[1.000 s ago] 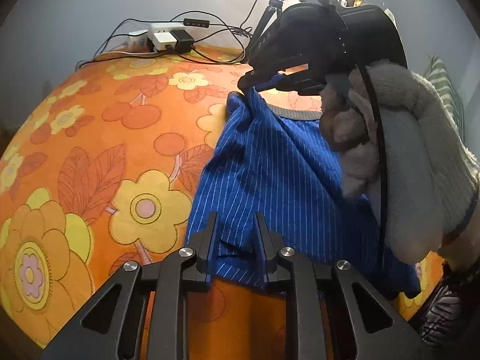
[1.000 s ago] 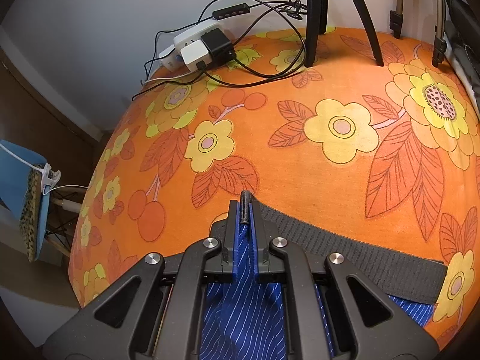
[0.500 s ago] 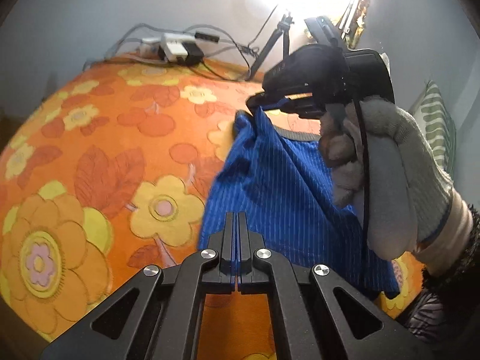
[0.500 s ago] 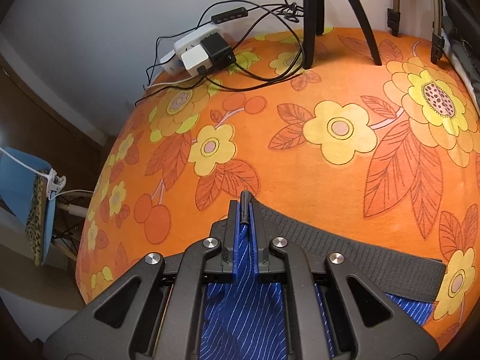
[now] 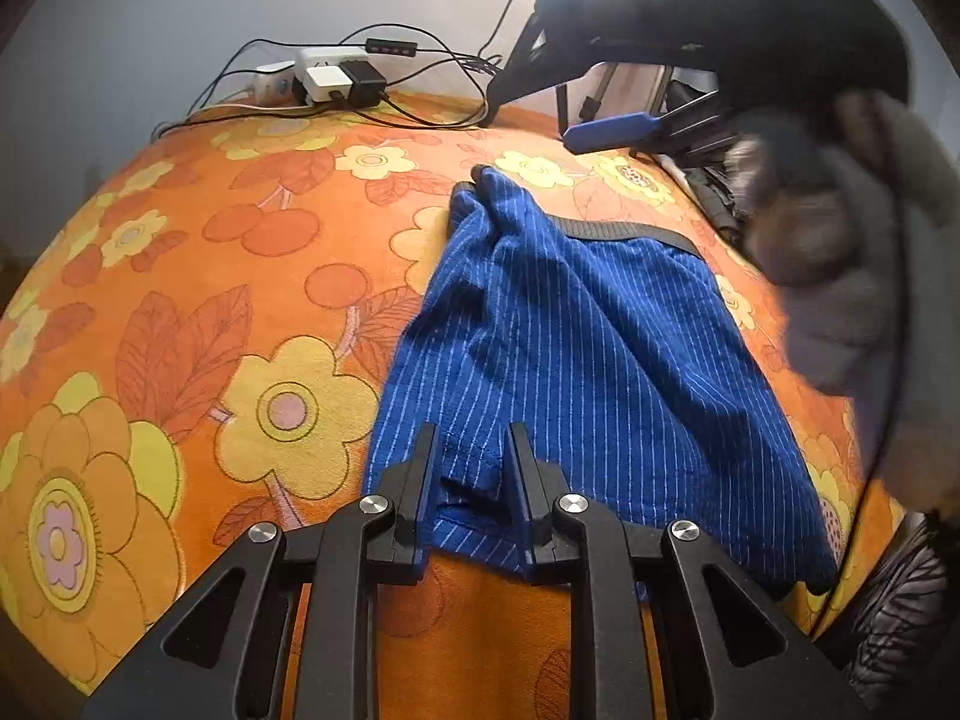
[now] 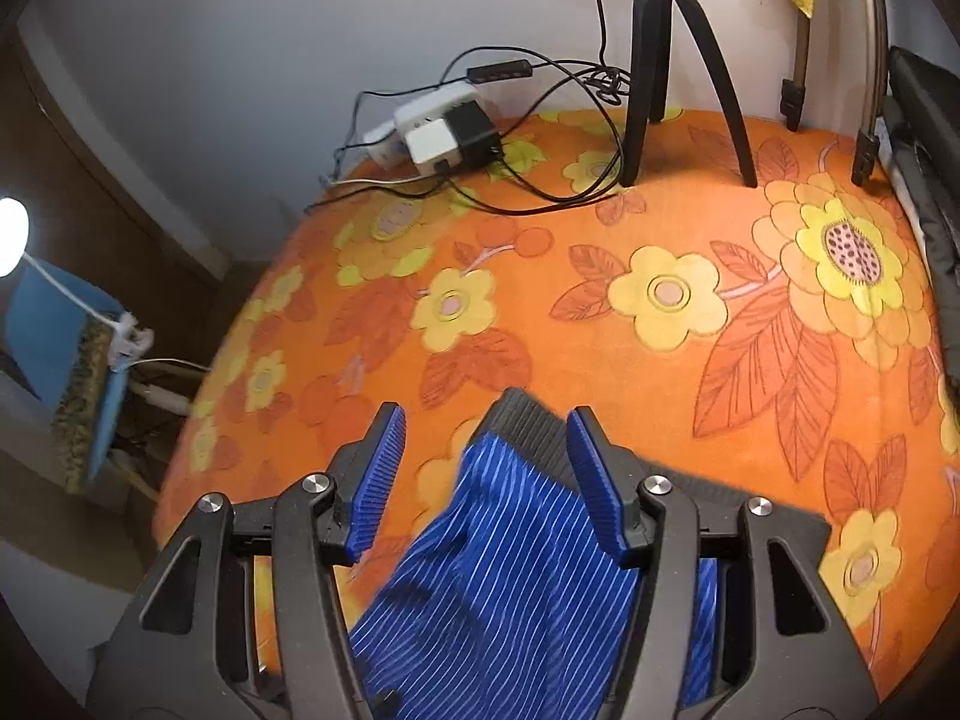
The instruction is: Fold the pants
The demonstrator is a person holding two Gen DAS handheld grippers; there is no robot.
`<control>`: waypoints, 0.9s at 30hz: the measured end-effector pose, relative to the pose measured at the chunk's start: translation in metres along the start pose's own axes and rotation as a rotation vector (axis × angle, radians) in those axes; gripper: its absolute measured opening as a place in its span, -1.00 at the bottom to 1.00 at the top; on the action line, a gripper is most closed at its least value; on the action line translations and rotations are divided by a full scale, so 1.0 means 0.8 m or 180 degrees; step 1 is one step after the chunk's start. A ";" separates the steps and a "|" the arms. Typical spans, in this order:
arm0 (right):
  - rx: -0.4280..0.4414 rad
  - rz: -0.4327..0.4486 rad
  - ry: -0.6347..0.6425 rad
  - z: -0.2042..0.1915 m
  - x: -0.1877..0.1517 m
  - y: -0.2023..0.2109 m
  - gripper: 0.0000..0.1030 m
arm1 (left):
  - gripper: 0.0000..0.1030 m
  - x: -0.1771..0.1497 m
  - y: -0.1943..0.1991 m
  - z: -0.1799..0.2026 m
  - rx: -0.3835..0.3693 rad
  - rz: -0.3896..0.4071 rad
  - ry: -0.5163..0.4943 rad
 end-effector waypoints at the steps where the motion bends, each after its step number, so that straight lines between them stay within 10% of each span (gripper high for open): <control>1: 0.0028 -0.0041 0.0046 -0.004 -0.006 0.005 0.14 | -0.62 0.000 0.003 -0.005 -0.0079 -0.0004 0.0080; 14: -0.0124 -0.0569 0.0983 -0.062 -0.152 -0.009 0.01 | -0.45 0.032 0.088 -0.124 0.0216 0.0278 0.0975; 27: -0.0291 -0.0486 0.1317 -0.090 -0.175 -0.032 -0.20 | -0.45 0.039 0.100 -0.108 0.0194 0.0356 0.0838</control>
Point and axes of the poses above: each gripper's, at about its wrist camera, not at the fingertips, and y roughly against the way its jaws point, z to its right, x to its top, the point moved 2 cm from there along -y, roughly the way its jaws point
